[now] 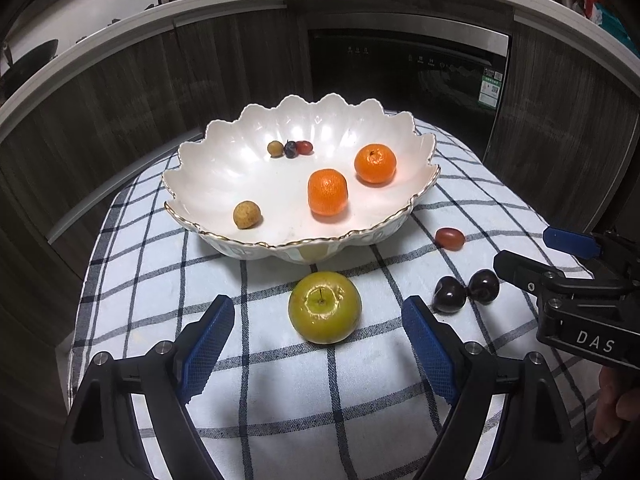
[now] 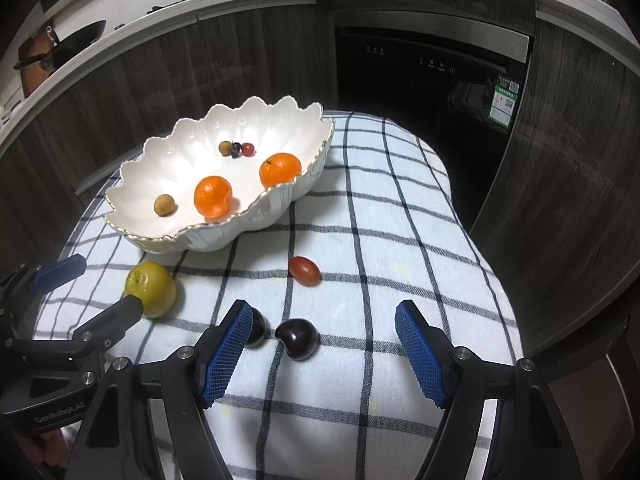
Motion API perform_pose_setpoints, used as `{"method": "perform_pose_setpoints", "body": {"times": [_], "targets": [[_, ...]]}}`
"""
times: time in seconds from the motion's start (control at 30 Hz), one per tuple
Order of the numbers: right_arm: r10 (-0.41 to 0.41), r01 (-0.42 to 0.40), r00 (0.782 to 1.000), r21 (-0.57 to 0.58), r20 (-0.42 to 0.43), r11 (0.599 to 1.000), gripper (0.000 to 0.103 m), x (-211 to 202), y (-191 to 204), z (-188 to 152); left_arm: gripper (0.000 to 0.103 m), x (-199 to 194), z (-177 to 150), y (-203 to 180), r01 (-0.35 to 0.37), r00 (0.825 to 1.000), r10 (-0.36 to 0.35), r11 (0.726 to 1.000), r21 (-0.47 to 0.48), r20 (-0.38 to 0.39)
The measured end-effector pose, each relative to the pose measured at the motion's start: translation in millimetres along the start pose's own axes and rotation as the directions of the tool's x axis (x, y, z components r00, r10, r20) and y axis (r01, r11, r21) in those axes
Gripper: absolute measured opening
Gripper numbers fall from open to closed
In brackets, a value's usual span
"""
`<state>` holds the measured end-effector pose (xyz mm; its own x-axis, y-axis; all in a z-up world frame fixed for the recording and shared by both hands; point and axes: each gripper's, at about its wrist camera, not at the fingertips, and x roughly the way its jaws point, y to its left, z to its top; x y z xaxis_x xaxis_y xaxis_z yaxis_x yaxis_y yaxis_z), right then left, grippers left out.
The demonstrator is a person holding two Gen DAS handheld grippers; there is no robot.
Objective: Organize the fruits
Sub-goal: 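Move the left tool to the green apple while the right tool approaches a dark cherry, then close the left tool on the green apple while the right tool grasps the dark cherry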
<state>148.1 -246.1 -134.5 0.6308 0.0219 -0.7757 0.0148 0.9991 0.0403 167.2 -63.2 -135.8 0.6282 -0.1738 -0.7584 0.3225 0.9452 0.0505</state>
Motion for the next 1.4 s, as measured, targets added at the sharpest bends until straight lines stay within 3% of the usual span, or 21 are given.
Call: {"method": "perform_pose_setpoints", "body": {"times": [0.9,1.33,1.4], "targets": [[0.031,-0.030,0.997,0.008,-0.068,1.000,0.073,34,1,-16,0.070,37,-7,-1,0.042,0.997,-0.043,0.999,-0.017,-0.071],[0.053,-0.051,0.995,0.025,-0.079,0.998,0.054,38,0,-15,0.060,48,-6,1,0.058,0.994,-0.061,0.998,-0.032,-0.087],[0.055,-0.054,0.995,0.023,-0.082,0.998,0.049,40,1,-16,0.054,50,-6,2,0.058,0.994,-0.061,0.998,-0.036,-0.093]]}}
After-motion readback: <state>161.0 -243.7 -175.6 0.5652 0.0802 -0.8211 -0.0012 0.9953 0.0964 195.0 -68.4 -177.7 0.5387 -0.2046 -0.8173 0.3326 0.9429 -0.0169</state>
